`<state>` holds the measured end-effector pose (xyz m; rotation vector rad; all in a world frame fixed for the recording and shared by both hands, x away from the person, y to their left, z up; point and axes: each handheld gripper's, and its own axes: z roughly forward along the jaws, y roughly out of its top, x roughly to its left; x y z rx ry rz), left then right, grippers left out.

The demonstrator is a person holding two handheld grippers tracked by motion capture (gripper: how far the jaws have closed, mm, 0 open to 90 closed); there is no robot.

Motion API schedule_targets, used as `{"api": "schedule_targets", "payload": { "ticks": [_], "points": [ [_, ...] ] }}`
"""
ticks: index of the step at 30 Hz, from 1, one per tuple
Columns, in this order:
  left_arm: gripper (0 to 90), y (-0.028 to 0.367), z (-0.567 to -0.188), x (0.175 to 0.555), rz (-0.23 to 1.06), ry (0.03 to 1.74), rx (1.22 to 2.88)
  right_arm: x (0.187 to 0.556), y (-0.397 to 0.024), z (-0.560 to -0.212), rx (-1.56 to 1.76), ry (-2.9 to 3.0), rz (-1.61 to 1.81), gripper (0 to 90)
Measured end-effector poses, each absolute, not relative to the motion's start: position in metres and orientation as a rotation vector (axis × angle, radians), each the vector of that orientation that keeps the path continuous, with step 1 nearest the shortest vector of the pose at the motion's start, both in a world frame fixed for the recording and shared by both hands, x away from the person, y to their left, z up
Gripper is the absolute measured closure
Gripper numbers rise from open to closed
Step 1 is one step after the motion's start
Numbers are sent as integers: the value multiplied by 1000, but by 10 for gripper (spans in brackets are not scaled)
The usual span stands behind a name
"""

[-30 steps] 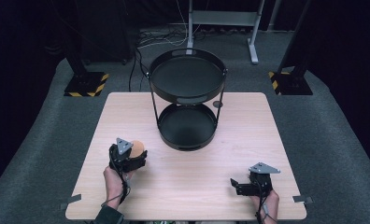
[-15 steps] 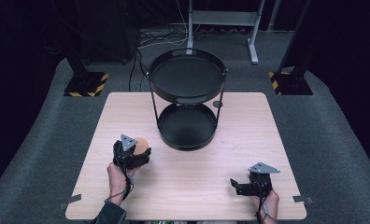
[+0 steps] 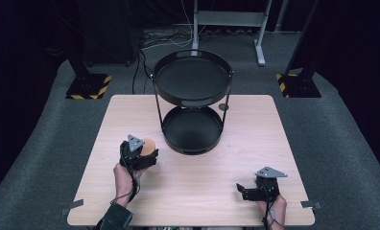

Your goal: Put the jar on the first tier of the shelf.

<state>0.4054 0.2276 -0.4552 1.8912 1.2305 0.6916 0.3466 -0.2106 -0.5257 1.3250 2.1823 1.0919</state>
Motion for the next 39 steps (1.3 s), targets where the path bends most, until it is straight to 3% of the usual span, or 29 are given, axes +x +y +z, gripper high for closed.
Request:
{"api": "schedule_targets", "payload": {
  "ticks": [39],
  "points": [
    [252, 199, -448, 429, 664, 1174, 1916, 346, -210, -526, 1327, 2182, 1087, 15]
  ]
}}
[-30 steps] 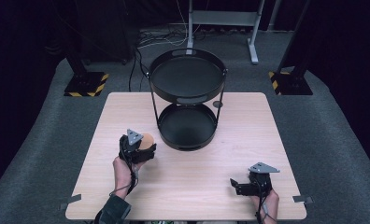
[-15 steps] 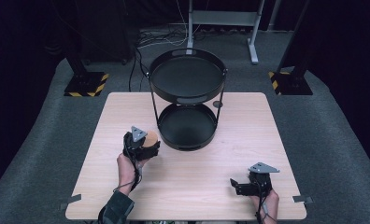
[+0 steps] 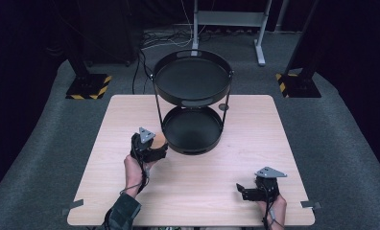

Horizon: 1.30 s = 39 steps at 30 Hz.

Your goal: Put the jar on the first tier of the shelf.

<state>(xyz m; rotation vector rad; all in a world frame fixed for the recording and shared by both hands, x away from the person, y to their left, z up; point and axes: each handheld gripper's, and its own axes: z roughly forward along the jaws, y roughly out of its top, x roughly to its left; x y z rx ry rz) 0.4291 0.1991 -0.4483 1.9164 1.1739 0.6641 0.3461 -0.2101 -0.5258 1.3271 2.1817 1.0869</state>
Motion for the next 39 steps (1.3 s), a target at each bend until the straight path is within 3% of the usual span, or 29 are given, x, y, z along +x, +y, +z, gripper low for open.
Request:
{"api": "schedule_targets", "payload": {
  "ticks": [39],
  "points": [
    [252, 164, -426, 448, 655, 1088, 1935, 346, -209, -526, 1311, 2190, 1078, 14]
  ]
}}
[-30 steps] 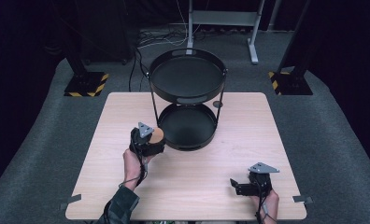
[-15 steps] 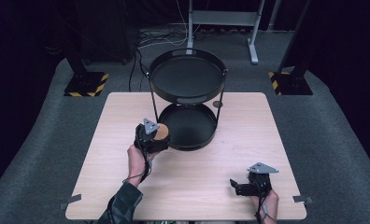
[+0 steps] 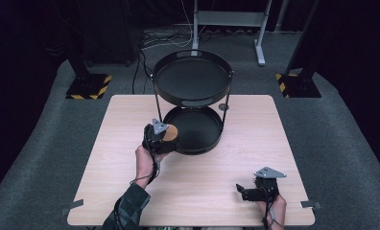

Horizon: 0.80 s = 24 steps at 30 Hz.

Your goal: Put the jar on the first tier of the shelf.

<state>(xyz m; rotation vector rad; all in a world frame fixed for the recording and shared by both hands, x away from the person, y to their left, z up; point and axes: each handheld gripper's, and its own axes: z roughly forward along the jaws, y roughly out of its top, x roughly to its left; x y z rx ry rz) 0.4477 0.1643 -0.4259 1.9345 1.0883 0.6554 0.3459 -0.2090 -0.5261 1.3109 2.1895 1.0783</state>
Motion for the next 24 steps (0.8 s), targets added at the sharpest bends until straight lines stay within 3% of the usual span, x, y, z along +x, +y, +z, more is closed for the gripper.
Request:
{"api": "schedule_targets", "payload": {
  "ticks": [24],
  "points": [
    [252, 147, -424, 463, 639, 1068, 1948, 346, -209, -526, 1313, 2191, 1077, 15]
  ]
}}
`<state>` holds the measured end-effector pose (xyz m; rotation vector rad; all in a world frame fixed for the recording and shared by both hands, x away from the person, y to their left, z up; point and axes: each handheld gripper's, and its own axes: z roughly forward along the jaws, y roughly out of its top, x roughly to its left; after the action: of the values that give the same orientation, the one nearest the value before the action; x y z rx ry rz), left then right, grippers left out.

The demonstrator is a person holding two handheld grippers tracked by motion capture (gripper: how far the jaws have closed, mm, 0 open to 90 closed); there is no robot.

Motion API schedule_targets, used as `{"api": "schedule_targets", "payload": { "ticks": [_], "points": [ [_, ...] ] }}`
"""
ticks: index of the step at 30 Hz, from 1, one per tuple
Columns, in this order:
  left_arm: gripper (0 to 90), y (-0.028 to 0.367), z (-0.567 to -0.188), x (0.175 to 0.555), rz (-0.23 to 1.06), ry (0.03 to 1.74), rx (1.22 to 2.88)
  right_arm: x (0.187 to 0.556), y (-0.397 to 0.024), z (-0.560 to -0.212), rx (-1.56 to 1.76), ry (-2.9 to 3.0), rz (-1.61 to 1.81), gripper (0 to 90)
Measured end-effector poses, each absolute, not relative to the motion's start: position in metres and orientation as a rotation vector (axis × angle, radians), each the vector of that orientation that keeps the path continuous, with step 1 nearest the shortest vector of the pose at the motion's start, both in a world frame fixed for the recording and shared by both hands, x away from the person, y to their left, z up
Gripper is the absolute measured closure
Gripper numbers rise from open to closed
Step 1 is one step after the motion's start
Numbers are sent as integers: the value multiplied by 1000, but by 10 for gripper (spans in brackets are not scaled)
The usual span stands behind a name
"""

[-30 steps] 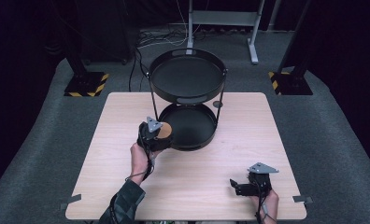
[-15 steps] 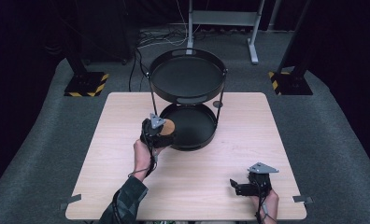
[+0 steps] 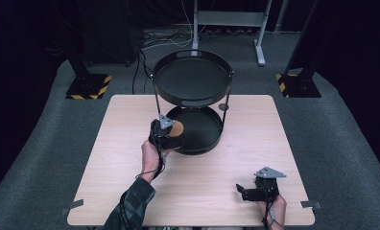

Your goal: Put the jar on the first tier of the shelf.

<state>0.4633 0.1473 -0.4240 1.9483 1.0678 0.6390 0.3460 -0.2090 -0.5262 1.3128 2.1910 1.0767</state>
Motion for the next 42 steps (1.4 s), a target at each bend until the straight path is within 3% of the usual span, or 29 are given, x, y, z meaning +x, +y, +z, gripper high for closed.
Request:
{"api": "schedule_targets", "payload": {
  "ticks": [42],
  "points": [
    [252, 123, -429, 484, 631, 1043, 1967, 346, -209, -526, 1308, 2187, 1081, 15]
  ]
}}
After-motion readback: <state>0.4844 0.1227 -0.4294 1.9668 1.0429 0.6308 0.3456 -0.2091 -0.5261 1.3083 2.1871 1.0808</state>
